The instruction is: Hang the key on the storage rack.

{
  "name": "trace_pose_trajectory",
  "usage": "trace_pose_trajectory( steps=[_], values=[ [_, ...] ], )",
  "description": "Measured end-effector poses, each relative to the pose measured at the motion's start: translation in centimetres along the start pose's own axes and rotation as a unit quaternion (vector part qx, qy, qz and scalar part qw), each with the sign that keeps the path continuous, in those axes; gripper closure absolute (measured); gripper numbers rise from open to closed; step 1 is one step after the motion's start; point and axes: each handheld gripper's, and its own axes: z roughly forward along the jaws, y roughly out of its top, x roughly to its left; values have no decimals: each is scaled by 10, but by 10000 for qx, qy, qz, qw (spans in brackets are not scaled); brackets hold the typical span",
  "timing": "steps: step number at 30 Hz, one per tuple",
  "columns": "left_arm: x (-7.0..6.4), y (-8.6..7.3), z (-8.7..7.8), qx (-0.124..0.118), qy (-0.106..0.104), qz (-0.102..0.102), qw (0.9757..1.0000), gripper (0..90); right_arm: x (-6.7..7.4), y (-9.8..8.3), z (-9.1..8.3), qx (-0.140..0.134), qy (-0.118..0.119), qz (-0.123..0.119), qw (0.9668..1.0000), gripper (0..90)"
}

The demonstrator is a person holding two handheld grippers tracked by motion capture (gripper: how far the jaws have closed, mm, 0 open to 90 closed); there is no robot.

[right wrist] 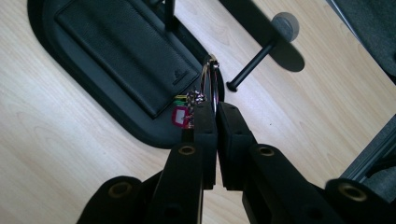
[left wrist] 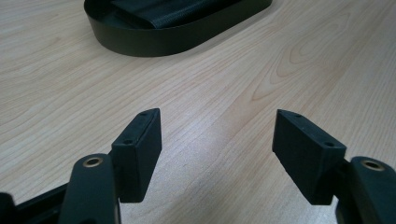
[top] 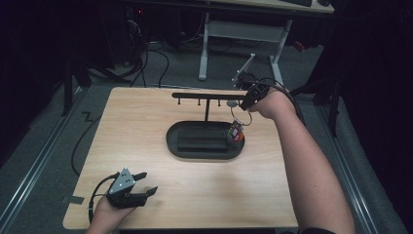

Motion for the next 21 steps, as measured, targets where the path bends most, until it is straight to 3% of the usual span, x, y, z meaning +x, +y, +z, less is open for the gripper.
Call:
trace_pose_trajectory(
  steps=[8, 17, 21],
  values=[
    [0, 0, 1, -19, -4, 13, 10000, 336, -13, 8, 12, 40, -43, 112, 9999, 876],
    [-1, 0, 0, -9, -17, 29, 10000, 336, -17, 8, 14, 90, -100, 297, 9995, 874],
    [-1, 0, 0, -6, -22, 30, 10000, 336, -17, 9, 17, 80, -111, 256, 9996, 869]
  ],
)
